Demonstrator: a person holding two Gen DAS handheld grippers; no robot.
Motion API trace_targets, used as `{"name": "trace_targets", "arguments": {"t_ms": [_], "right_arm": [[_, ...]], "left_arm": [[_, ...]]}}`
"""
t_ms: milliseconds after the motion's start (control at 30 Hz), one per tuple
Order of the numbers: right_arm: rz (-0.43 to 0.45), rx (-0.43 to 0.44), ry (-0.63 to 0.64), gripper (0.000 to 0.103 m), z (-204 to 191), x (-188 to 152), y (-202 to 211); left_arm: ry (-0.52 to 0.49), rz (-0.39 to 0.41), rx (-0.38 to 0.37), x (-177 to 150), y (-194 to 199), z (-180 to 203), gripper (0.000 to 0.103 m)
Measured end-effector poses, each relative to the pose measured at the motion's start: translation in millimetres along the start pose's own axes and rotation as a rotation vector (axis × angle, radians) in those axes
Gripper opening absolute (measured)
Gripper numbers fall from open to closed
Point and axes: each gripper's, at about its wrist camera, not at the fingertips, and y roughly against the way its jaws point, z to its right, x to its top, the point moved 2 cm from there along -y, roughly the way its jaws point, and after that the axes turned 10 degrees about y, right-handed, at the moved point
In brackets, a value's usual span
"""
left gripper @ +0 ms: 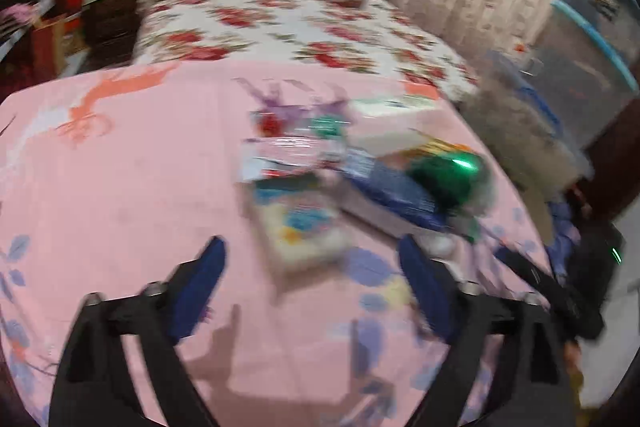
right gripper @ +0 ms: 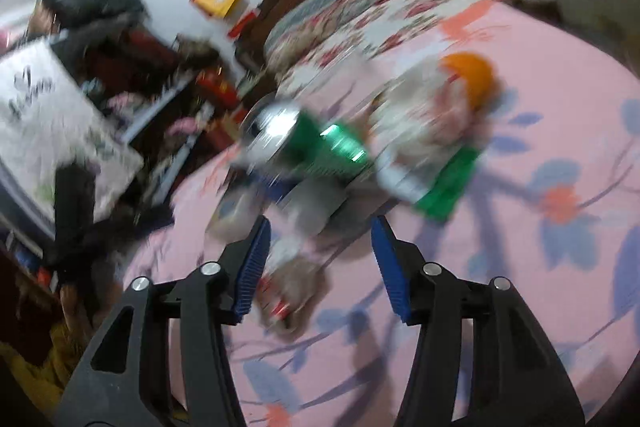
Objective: Collect trash
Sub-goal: 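Grasp blue-white rice cracker pack with left while right grasps crumpled white-red plastic, then carry both items over the beige bin and open both grippers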
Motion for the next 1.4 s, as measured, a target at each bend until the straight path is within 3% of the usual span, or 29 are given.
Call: {"name": "trace_targets", "arguments": {"t_ms": [67,300,333,367,400,533,600,633,667,700,733,867,1000,1100,1233,1333,1400], "right_arm": [[-0.014,-0.035,0.052,0.08,-19.1,-6.3,-7.0],[-0.119,-0.151,0.181,0.086,-53.3,-19.1,-43.4],[-0.138,-0.163,0.193,0.086,-55.2,-20.6,-49.1],[-0.166,-0.177,0.206,0.076,-57.4,-22.0,-55.7],[-0.175,-0.174,0.21,0.053,-58.3,-22.9,-56.5],[-0.171,-0.139,0.229,0.049,-61.6,-25.1,-43.3],[-0.164,-0.078,0.232,0.049,-67.6,-28.1,-37.1],[-0.156,0.017,0.205,0.049,-68.7,-29.3,-30.4],[-0.149,0.101,0.169,0.049,-66.6,-29.2,-25.4],[-0.131,0.176,0.121,0.049,-63.5,-27.7,-20.6],[-0.112,0.199,0.09,0.049,-59.4,-26.7,-16.0],[-0.046,0.106,0.067,0.049,-37.7,-21.4,2.8],[0.055,0.023,0.032,0.049,-6.2,-13.7,39.6],[0.123,-0.068,0.001,0.049,24.7,-11.9,69.3],[0.201,-0.222,-0.072,0.049,79.1,-12.5,115.3],[0.251,-0.377,-0.142,0.049,127.9,-17.8,158.2],[0.275,-0.434,-0.184,0.049,156.6,-18.2,179.8]], "left_arm": [[0.016,-0.016,-0.017,5.0,-4.6,-4.6,0.092],[0.001,-0.112,0.043,10.2,-64.3,6.6,0.094],[0.006,-0.128,0.078,6.9,-72.5,6.1,0.084],[0.012,-0.142,0.077,3.6,-76.2,3.3,0.064],[0.014,-0.137,0.066,1.2,-75.3,1.7,0.064],[0.007,-0.156,0.034,-23.0,-46.0,-17.8,0.061],[-0.012,-0.193,-0.009,-40.1,-29.0,-25.7,0.061],[0.003,-0.252,-0.095,-50.9,-20.1,-31.1,0.062],[0.06,-0.308,-0.23,-58.8,-9.3,-37.8,0.062],[0.094,-0.325,-0.3,-61.8,-1.4,-42.1,0.062],[0.112,-0.313,-0.338,-64.7,11.7,-46.6,0.062],[0.021,-0.192,-0.316,-64.6,47.3,-33.2,0.062],[-0.102,-0.185,-0.384,-59.8,51.3,21.7,0.062],[-0.234,-0.21,-0.442,-57.2,42.7,85.5,0.063],[-0.395,-0.271,-0.518,-55.1,9.7,196.3,0.064],[-0.469,-0.317,-0.539,-54.9,-21.2,264.9,0.064],[-0.499,-0.364,-0.555,-55.2,-48.1,309.2,0.064]]}}
